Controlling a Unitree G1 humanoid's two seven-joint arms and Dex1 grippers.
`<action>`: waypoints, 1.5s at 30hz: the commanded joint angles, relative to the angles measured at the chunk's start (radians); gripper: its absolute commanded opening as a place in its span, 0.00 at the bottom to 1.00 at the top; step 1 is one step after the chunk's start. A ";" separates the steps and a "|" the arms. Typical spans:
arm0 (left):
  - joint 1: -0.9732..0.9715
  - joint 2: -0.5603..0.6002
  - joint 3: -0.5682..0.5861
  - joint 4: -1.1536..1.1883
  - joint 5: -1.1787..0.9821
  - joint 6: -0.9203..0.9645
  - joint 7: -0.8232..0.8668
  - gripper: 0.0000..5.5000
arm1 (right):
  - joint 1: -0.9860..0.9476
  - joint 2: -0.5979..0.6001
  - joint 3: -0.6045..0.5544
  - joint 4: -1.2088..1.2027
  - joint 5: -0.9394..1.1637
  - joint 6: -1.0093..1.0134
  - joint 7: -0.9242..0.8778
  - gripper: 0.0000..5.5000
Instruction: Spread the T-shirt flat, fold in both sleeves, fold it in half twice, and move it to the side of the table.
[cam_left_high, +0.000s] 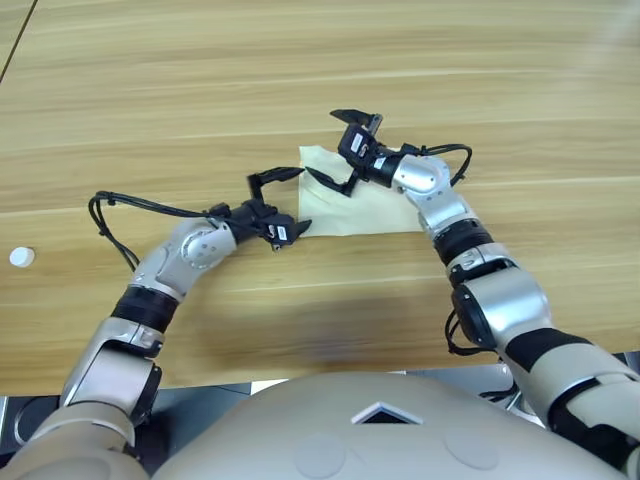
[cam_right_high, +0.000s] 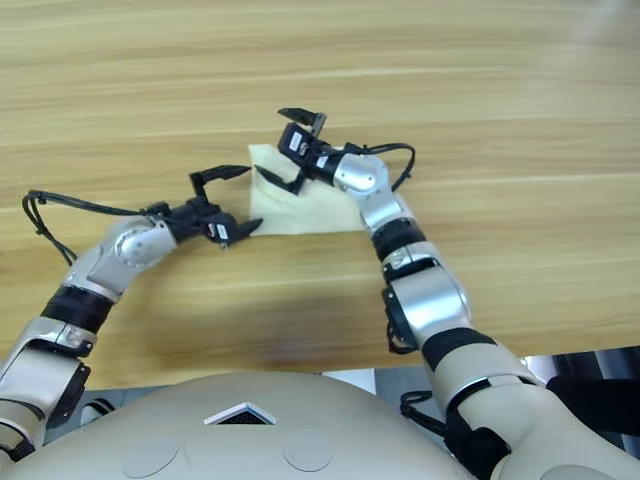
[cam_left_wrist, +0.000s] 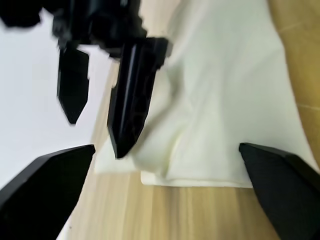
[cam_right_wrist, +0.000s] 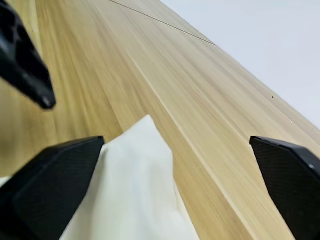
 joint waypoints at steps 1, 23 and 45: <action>0.074 0.051 -0.079 0.030 0.122 0.053 -0.046 0.98 | -0.045 0.005 0.028 0.047 -0.047 0.000 -0.039 0.98; 0.100 0.043 -0.082 0.046 0.045 0.065 -0.003 0.98 | -0.243 0.021 -0.191 0.319 0.048 0.099 -0.165 0.98; 0.055 -0.037 0.276 -0.079 -0.610 0.008 -0.114 0.98 | -0.096 -0.080 0.024 0.341 -0.175 0.076 -0.132 0.98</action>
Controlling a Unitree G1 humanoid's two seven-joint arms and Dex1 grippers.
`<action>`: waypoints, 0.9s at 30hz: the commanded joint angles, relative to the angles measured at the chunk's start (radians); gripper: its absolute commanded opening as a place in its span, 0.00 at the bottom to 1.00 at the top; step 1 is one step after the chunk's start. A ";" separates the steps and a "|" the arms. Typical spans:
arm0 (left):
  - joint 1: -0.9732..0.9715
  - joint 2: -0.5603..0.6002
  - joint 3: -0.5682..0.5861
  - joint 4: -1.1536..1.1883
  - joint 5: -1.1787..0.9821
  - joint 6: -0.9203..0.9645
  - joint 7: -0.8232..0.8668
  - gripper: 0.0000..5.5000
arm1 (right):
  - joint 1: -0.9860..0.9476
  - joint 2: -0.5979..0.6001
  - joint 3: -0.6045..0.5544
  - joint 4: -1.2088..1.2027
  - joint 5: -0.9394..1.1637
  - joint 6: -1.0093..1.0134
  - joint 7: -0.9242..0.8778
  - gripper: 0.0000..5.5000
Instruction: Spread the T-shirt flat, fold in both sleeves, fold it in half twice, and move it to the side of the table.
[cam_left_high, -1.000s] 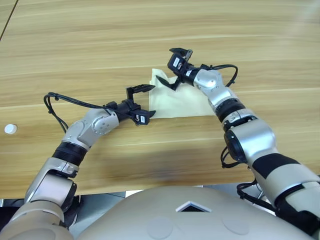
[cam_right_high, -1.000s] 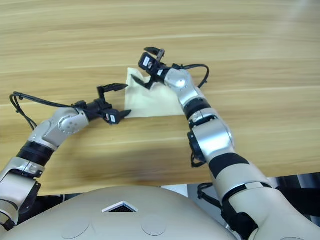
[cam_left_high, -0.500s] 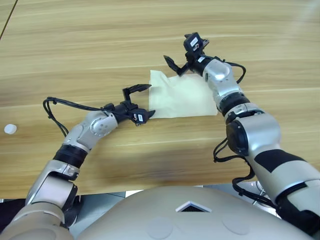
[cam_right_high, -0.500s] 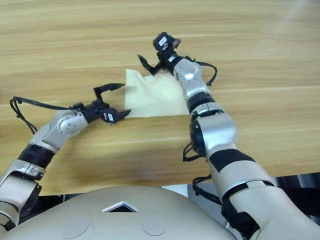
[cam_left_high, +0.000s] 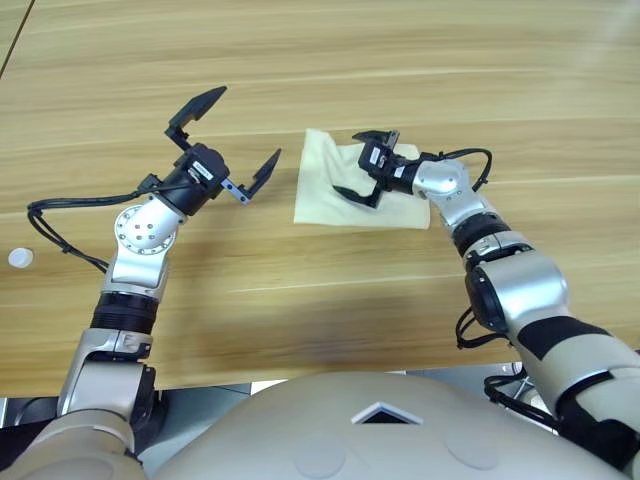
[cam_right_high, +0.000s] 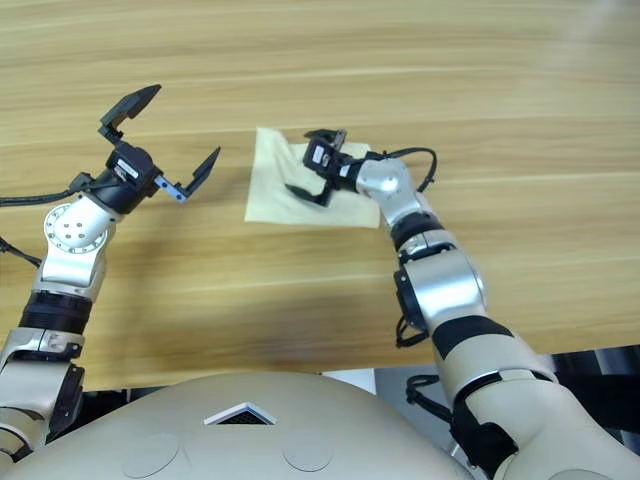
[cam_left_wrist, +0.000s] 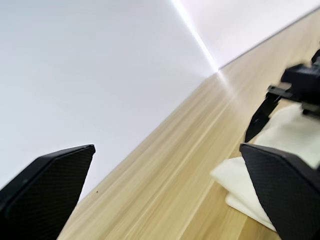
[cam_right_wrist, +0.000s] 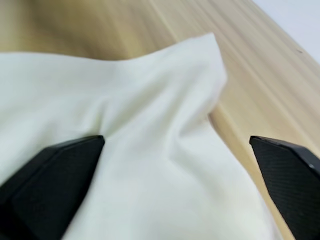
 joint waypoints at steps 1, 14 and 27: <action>-0.001 -0.015 0.006 0.007 0.018 -0.006 -0.027 0.98 | 0.010 -0.011 0.051 0.051 -0.087 0.100 -0.122 0.98; -0.024 -0.116 0.137 0.142 -0.117 0.136 -0.009 0.98 | 0.116 -0.322 -0.253 0.103 0.079 0.515 -0.598 0.98; -0.132 -0.203 0.272 0.518 -0.119 0.108 0.086 0.98 | 0.175 -0.471 -0.515 0.076 0.229 0.413 -0.608 0.98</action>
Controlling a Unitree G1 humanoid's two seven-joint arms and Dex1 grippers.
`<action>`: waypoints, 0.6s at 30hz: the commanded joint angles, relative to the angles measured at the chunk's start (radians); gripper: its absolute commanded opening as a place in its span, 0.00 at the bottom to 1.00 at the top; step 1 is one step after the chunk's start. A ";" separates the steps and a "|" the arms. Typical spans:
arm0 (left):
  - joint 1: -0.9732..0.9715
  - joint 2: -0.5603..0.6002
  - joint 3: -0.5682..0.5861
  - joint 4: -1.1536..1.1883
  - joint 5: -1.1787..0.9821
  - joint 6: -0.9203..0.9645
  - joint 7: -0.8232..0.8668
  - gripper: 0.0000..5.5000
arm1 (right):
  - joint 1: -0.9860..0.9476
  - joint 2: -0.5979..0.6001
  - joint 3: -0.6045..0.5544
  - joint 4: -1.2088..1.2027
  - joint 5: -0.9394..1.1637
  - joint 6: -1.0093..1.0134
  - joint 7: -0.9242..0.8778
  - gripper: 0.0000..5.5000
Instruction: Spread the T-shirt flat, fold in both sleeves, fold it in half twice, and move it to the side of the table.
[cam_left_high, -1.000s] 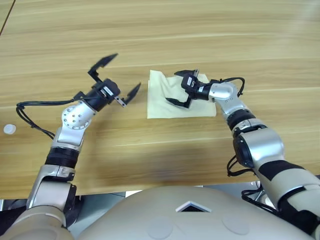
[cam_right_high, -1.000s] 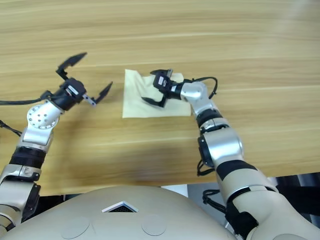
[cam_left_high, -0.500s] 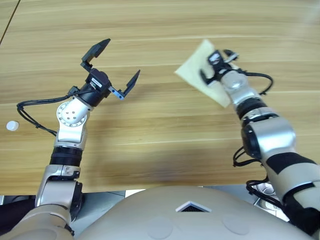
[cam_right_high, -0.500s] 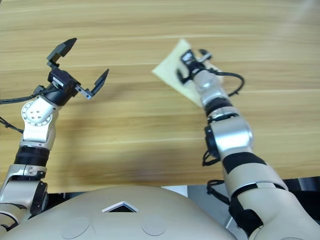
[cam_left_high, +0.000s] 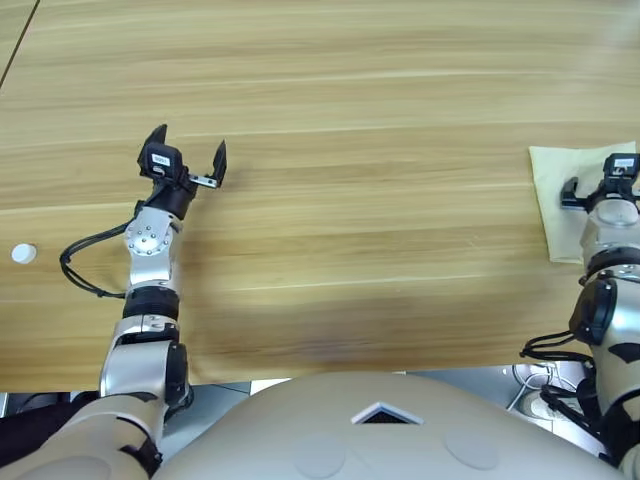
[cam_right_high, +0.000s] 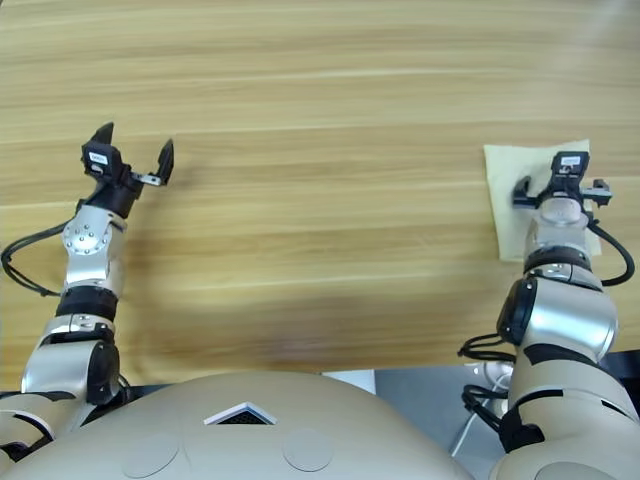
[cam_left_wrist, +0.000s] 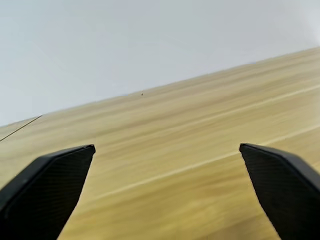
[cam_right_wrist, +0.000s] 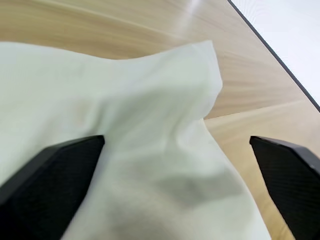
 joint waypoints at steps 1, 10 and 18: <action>-0.044 -0.031 0.040 0.051 -0.055 -0.023 -0.066 0.98 | -0.045 0.001 -0.076 0.005 0.069 -0.097 0.037 0.98; -0.186 -0.092 0.172 0.202 -0.186 -0.058 -0.152 0.98 | -0.143 0.110 0.014 -0.237 0.016 -0.700 0.038 0.98; -0.300 -0.110 0.161 0.483 -0.052 -0.111 0.040 0.98 | -0.157 0.457 0.053 -0.138 0.135 -0.588 0.290 0.98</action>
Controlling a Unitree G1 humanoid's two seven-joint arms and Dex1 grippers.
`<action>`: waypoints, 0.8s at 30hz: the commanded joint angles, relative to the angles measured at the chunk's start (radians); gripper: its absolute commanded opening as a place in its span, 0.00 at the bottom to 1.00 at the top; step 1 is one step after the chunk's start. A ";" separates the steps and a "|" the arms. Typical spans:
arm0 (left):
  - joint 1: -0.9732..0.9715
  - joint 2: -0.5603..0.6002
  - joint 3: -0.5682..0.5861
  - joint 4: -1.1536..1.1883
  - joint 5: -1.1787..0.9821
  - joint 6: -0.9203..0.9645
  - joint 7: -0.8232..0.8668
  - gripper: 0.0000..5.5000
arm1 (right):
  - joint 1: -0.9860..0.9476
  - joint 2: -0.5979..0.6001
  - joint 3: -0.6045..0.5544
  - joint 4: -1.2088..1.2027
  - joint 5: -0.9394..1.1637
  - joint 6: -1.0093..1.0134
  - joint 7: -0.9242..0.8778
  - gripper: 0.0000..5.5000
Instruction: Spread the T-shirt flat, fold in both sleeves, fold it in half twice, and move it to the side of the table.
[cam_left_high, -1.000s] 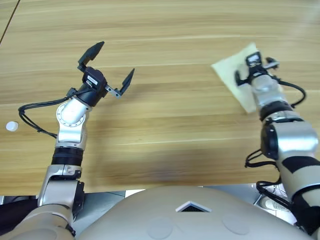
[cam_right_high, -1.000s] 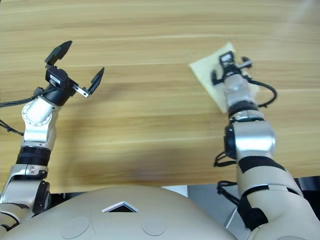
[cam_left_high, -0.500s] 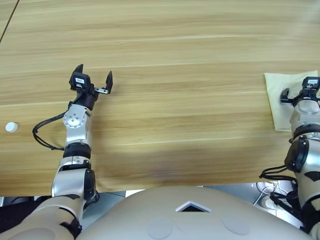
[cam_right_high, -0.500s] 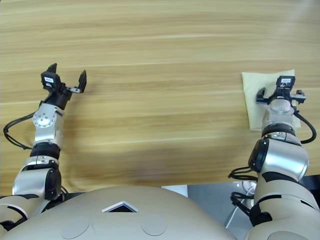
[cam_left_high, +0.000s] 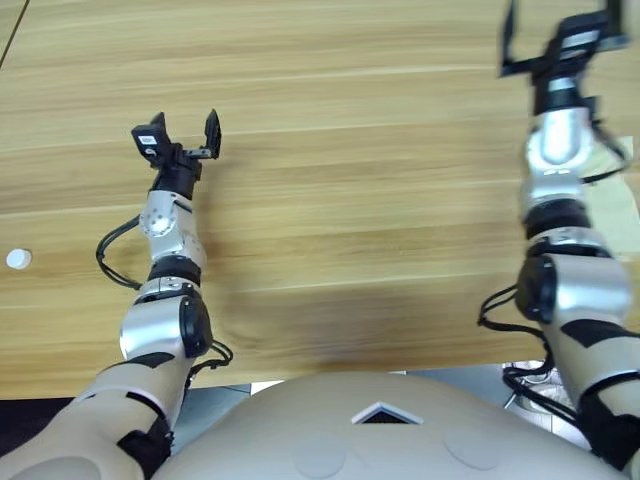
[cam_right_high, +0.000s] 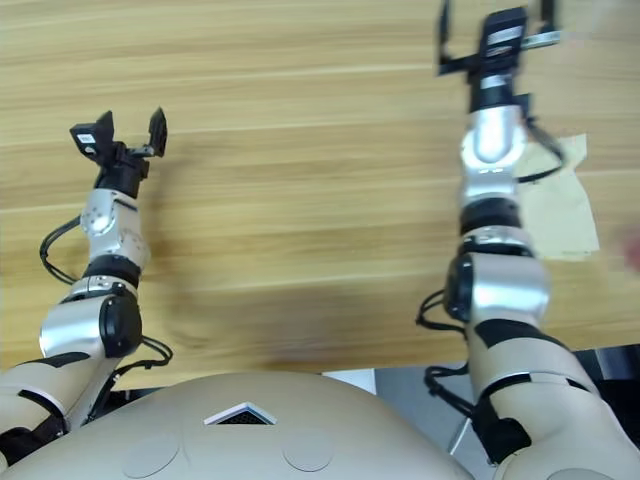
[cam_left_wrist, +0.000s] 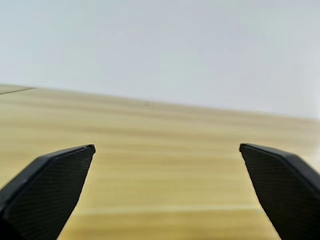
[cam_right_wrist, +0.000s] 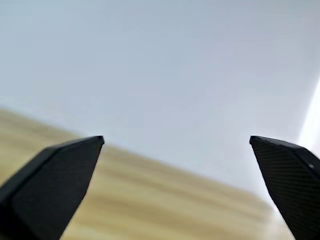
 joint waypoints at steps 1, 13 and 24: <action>-0.054 0.004 0.002 0.099 0.052 -0.002 0.105 0.98 | -0.031 0.100 -0.121 0.106 0.193 0.157 0.190 0.98; -0.031 0.010 0.052 0.140 0.099 -0.065 0.232 0.98 | 0.004 0.092 -0.085 0.200 0.088 0.336 0.002 0.98; -0.032 0.018 0.046 0.153 0.157 -0.065 0.315 0.98 | -0.004 0.116 0.028 0.205 -0.059 0.339 -0.152 0.98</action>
